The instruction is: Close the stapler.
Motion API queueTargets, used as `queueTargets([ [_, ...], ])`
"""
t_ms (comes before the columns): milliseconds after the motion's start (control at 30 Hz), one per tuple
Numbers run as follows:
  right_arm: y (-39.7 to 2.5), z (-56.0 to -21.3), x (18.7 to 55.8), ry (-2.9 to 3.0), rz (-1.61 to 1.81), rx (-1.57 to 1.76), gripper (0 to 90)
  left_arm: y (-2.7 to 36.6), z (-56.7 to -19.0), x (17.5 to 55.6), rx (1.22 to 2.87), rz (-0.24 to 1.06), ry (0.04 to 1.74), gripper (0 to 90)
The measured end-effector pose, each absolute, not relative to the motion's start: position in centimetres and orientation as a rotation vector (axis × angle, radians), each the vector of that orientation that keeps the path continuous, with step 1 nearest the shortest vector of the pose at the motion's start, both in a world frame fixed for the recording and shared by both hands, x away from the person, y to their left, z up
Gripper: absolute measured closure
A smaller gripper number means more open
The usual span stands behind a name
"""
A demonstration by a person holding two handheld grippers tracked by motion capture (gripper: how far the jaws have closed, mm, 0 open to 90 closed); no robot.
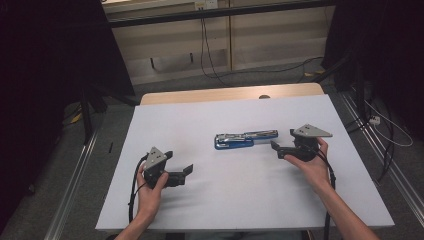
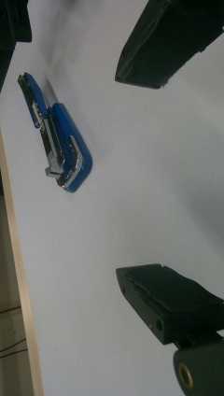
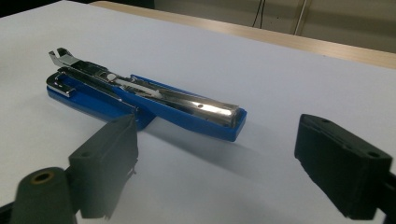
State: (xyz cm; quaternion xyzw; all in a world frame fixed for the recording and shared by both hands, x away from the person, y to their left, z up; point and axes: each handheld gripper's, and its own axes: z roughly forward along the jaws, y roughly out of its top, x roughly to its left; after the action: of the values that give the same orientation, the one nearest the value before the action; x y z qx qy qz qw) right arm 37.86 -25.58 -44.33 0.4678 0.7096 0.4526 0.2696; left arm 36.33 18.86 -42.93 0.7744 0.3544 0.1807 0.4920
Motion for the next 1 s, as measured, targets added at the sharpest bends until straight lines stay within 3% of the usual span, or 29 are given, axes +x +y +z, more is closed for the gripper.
queueTargets([
  [733,-24.7,-44.7,38.0,1.959,1.241,1.218,35.1,14.6,-42.5,40.5,1.853,0.475,0.81,6.2],
  [1000,-24.7,-44.7,38.0,1.963,1.251,1.211,48.2,13.3,-42.4,41.5,1.875,0.471,0.782,7.3],
])
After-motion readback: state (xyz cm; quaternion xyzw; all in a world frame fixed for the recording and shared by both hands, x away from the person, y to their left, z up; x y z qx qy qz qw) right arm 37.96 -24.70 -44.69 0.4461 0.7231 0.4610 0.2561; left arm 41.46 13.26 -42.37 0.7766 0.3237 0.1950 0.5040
